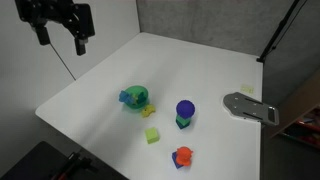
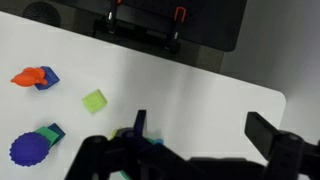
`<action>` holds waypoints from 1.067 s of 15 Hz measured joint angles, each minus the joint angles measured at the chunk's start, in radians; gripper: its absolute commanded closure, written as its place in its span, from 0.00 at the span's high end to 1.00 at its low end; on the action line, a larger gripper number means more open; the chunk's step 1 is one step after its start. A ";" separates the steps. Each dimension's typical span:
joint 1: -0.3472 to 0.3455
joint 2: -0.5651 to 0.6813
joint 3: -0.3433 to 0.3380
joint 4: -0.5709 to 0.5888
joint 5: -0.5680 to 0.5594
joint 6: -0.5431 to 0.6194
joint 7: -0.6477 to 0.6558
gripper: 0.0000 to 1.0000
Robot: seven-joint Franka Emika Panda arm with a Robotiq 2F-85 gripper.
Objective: Pick up the yellow toy, then place it in the bowl
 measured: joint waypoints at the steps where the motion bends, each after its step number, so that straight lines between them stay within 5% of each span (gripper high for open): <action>1: 0.000 -0.001 0.000 0.000 0.000 0.000 0.000 1.00; 9: -0.001 0.003 0.010 -0.005 0.000 0.023 0.001 1.00; 16: -0.003 0.033 0.017 -0.046 0.000 0.182 0.006 1.00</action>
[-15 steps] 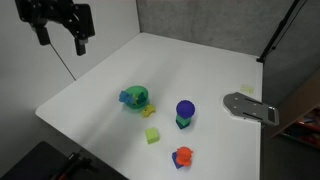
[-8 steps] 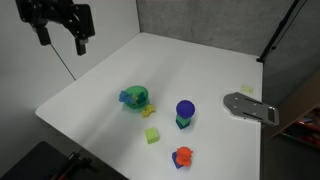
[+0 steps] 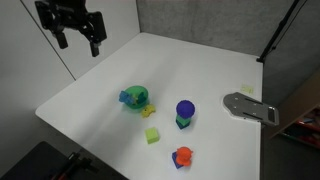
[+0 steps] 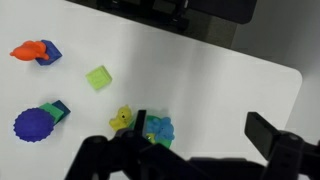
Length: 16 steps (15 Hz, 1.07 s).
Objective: Pick up the yellow toy, then place it in the bowl
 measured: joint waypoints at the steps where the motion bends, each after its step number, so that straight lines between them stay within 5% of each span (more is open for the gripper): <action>1: -0.002 0.008 0.000 -0.011 0.000 0.029 0.001 1.00; 9: -0.036 0.105 0.001 -0.116 -0.018 0.296 0.061 1.00; 16: -0.071 0.277 0.002 -0.160 -0.124 0.522 0.297 1.00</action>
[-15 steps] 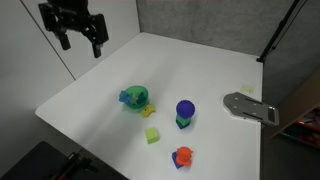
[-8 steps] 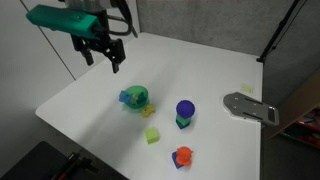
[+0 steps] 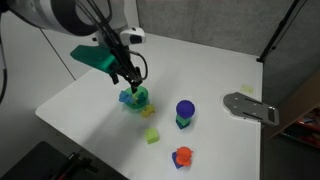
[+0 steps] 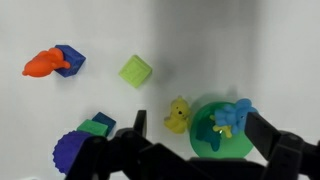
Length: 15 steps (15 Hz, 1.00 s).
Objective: Pick up the yellow toy, then place it in the bowl
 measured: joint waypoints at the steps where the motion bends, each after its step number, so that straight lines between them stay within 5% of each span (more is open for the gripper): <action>1: -0.001 0.028 0.000 0.001 -0.011 0.023 0.031 1.00; 15: 0.005 0.350 -0.018 0.177 -0.041 0.124 0.215 1.00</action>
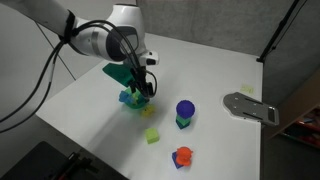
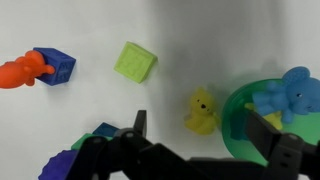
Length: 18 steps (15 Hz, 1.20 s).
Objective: Pick up the yellow toy, then place it in the bowl
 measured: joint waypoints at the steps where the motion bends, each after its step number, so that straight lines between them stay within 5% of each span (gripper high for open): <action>1: 0.000 0.024 -0.006 0.020 0.000 0.000 0.003 1.00; 18: 0.013 0.305 -0.068 0.251 0.029 0.021 0.072 1.00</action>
